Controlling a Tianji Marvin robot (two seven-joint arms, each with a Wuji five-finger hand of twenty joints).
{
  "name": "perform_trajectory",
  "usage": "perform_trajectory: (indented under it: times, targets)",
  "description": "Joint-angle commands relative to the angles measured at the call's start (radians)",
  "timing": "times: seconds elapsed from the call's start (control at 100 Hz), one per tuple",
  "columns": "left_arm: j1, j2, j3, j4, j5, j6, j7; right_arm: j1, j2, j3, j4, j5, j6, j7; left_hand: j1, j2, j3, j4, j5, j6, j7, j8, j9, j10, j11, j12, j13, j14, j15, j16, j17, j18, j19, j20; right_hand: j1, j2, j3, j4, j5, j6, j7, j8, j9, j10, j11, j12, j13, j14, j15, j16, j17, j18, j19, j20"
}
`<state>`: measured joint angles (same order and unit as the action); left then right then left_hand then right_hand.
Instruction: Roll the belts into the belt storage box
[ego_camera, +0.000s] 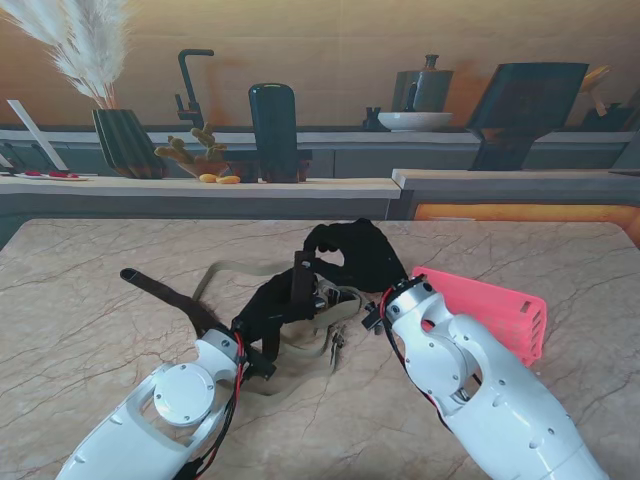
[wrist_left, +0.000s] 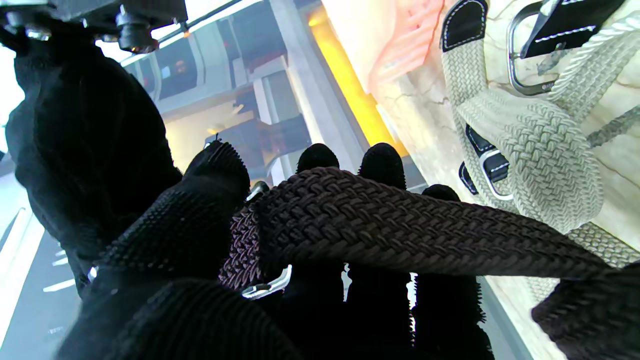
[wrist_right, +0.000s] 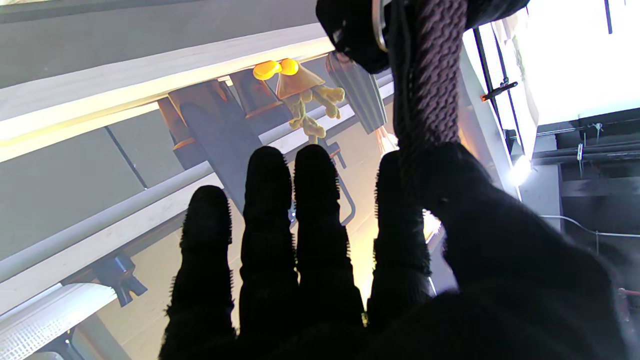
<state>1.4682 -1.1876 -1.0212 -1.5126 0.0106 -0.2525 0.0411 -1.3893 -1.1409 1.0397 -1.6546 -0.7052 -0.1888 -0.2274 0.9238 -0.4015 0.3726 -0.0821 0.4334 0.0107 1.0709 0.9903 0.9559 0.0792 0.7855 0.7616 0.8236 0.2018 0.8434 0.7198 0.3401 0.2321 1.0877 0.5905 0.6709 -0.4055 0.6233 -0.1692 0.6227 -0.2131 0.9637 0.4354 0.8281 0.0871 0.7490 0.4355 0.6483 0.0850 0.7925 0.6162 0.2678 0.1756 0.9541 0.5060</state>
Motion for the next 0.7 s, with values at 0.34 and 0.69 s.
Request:
perform_trajectory:
  times: [0.34,0.69]
  targets:
    - [0.0,-0.01,0.008,0.007,-0.005,0.014,0.019,-0.036,-0.009,0.028,-0.025,0.001,0.008,-0.035,0.063,0.162,-0.062,0.018,-0.013,0.046,-0.354,-0.372,0.015,-0.036,0.068,0.043,0.032,0.018,0.038,0.053,-0.002,0.002,0.049,0.039,0.061,0.074,0.083,0.027,0.058,-0.164,0.056,0.041,0.002,-0.025,-0.012,0.016,0.015,-0.03,-0.015,-0.003,-0.01,0.008,-0.025,0.006]
    - [-0.008,-0.006,0.016,0.027,-0.005,-0.024,0.005,-0.026,-0.016,0.004,-0.006,0.046,0.015,-0.029,-0.232,-0.006,0.168,0.034,-0.085,0.001,-0.626,-0.508,-0.393,0.038,-0.477,-0.342,-0.316,-0.024,-0.448,-0.169,-0.181,0.005,-0.274,-0.029,0.057,0.08,0.075,0.027,0.052,-0.182,0.055,0.043,-0.015,-0.011,-0.021,0.013,0.008,-0.029,-0.022,-0.005,-0.012,0.007,-0.032,0.008]
